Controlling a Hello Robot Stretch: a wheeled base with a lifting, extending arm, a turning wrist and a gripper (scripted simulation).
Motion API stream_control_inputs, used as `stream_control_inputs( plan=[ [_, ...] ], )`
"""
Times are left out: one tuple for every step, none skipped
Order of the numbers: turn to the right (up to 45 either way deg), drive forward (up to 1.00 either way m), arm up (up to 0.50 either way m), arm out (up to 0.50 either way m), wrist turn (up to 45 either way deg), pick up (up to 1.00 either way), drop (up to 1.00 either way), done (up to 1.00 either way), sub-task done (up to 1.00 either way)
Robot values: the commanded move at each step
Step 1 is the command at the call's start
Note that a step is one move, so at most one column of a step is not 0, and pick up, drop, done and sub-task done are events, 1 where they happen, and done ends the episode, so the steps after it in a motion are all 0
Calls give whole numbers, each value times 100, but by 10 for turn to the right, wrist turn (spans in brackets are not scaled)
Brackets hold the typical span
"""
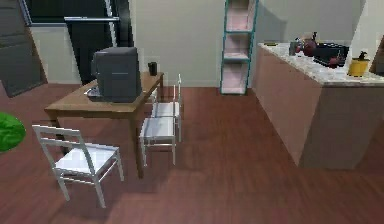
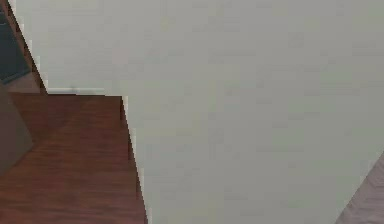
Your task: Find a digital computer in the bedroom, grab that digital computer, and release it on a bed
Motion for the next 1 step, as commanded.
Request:
stream_control_inputs(
  plan=[
    [30, 0, 0, 0, 0, 0, 0, 0, 0]
  ],
)
